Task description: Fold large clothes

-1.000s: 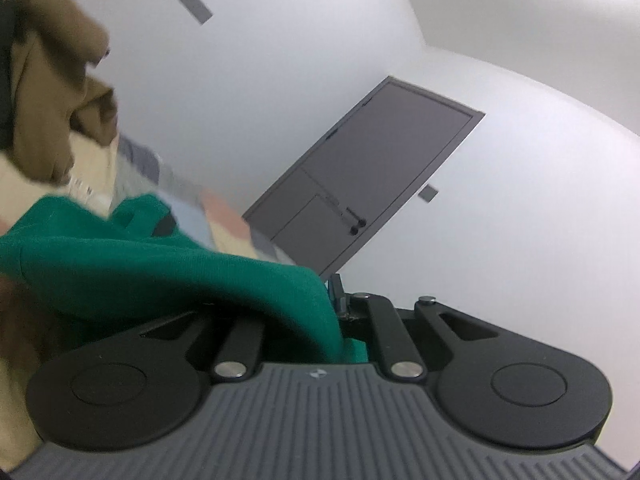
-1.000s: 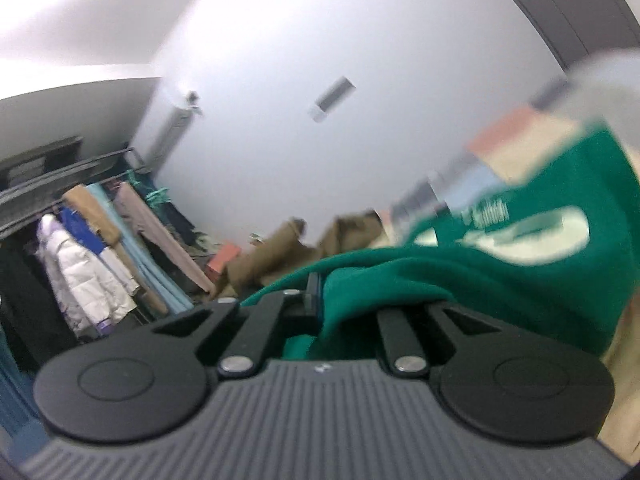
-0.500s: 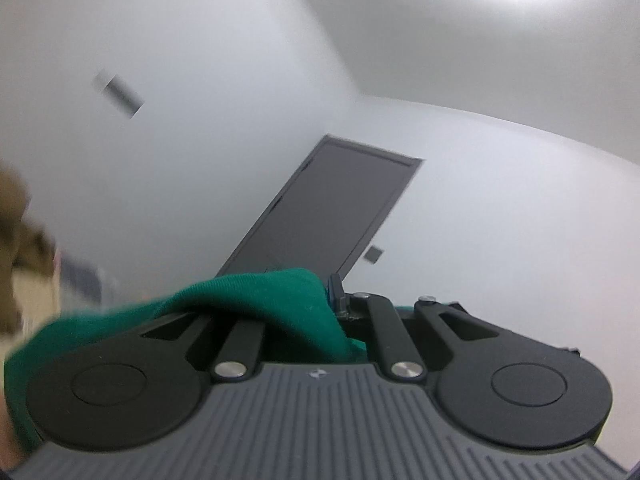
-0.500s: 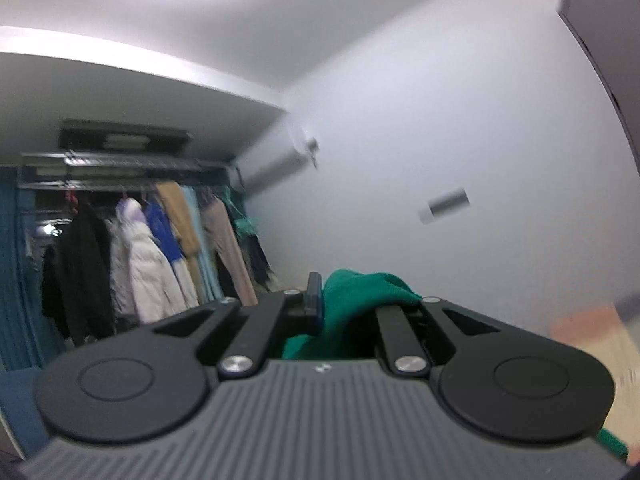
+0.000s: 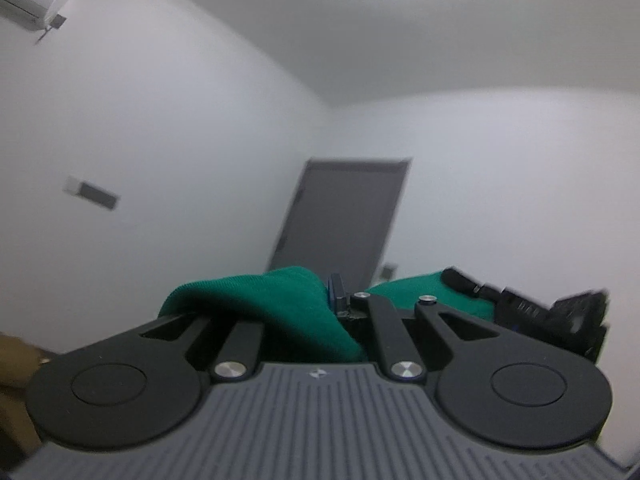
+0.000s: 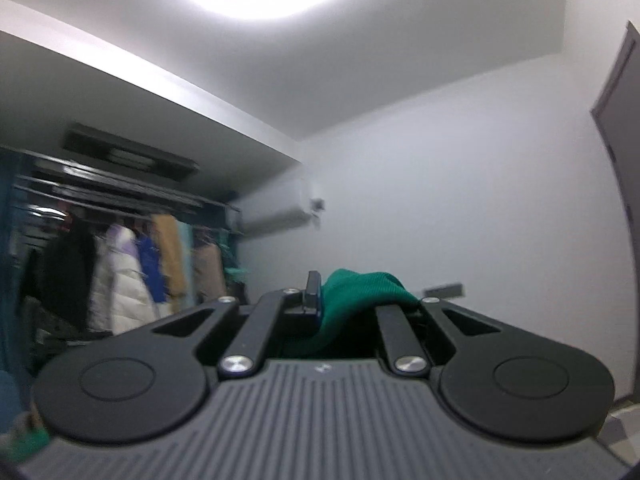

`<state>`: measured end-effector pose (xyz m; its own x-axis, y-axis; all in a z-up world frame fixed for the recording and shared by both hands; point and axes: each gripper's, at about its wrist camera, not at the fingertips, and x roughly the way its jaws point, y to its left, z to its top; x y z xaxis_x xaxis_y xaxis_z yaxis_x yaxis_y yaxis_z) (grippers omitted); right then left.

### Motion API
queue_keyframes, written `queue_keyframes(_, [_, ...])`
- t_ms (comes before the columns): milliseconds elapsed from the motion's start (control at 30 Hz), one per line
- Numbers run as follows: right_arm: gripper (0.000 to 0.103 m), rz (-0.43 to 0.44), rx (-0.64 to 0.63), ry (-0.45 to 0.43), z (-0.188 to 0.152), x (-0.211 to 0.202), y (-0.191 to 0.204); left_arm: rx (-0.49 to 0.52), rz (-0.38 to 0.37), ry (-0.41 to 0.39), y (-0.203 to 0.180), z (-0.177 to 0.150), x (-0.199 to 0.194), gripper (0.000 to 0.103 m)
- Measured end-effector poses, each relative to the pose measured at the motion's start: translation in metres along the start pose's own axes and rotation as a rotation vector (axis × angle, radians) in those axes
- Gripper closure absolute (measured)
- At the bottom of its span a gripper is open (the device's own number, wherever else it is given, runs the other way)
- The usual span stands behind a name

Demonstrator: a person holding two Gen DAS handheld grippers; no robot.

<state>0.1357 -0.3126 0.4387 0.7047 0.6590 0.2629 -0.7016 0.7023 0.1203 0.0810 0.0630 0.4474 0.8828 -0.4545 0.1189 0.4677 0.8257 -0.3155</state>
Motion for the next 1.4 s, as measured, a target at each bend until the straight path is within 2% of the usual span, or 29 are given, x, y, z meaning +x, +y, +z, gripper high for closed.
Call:
queue_keyframes(67, [0.094,-0.036,0.014,0.035,-0.013,0.02,-0.016,0.005,0.04,0.041,0.017,-0.014,0.026,0.092])
queue_keyframes(167, [0.094,-0.084,0.051,0.098,-0.054,0.048,-0.048,-0.029,0.078,0.095,0.054,-0.048,0.062,0.092])
queue_keyframes(367, [0.093,-0.149,0.104,0.191,-0.158,0.097,-0.101,-0.079,0.191,0.192,0.152,-0.152,0.137,0.092])
queue_keyframes(533, [0.093,-0.237,0.104,0.303,-0.271,0.153,-0.158,-0.121,0.299,0.314,0.248,-0.263,0.211,0.092])
queue_keyframes(667, [0.093,-0.309,0.13,0.383,-0.371,0.194,-0.21,-0.187,0.338,0.384,0.32,-0.34,0.254,0.092])
queue_keyframes(800, [0.094,-0.366,0.156,0.454,-0.458,0.221,-0.248,-0.226,0.367,0.464,0.379,-0.394,0.292,0.092])
queue_keyframes(900, [0.093,-0.395,0.176,0.505,-0.509,0.235,-0.268,-0.233,0.393,0.508,0.406,-0.432,0.318,0.092])
queue_keyframes(1000, [0.092,-0.414,0.192,0.572,-0.549,0.243,-0.283,-0.245,0.42,0.542,0.434,-0.454,0.333,0.092])
queue_keyframes(1167, [0.093,-0.439,0.24,0.667,-0.597,0.251,-0.297,-0.253,0.459,0.611,0.447,-0.474,0.346,0.092])
queue_keyframes(1333, [0.093,-0.441,0.257,0.683,-0.598,0.246,-0.299,-0.214,0.486,0.63,0.434,-0.471,0.347,0.09])
queue_keyframes(1400, [0.09,-0.437,0.269,0.692,-0.59,0.242,-0.298,-0.211,0.493,0.638,0.428,-0.465,0.346,0.081])
